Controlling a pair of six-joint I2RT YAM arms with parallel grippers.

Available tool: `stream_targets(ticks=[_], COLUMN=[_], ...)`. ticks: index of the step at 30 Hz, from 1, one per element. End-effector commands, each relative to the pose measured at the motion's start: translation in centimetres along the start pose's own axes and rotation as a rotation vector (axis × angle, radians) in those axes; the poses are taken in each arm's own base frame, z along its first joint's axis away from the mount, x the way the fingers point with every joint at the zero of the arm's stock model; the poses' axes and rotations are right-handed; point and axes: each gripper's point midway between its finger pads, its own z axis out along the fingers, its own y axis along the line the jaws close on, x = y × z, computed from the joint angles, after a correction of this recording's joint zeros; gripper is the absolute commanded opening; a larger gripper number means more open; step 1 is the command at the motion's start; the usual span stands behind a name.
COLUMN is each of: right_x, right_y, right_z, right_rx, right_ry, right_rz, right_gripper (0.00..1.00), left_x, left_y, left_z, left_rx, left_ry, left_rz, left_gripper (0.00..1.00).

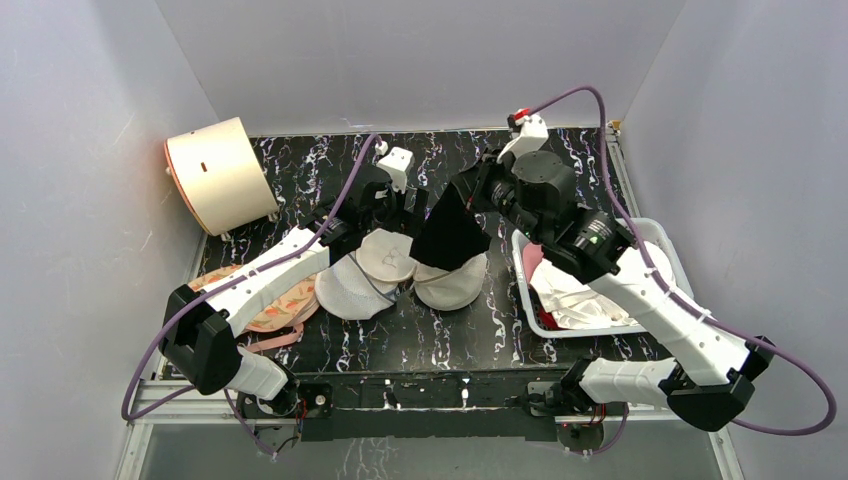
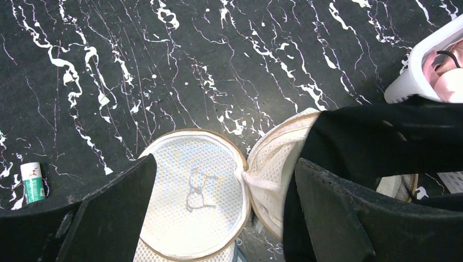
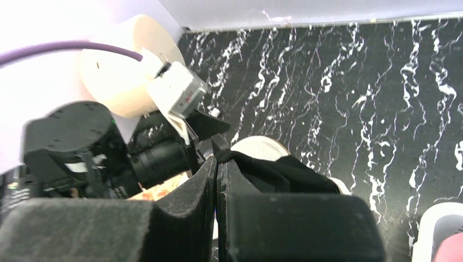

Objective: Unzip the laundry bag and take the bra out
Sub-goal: Pick up the bra from the laundry bag.

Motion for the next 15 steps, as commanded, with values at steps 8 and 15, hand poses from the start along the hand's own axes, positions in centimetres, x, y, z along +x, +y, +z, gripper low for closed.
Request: stream_targets(ticks=[8,15], right_x=[-7.7,-10.9], right_y=[1.7,2.9], right_z=[-4.0,-6.2], right_rx=[-0.057,-0.11], right_ry=[-0.22,-0.308], right_rz=[0.045,0.088], right_gripper=[0.0,0.0], left_x=[-1.9,-1.9], left_y=[0.0,0.1], left_z=[-1.4,-1.3], left_rx=[0.009,0.009], left_ry=[-0.067,-0.065], left_rz=[-0.022,-0.022], left_gripper=[0.98,0.98])
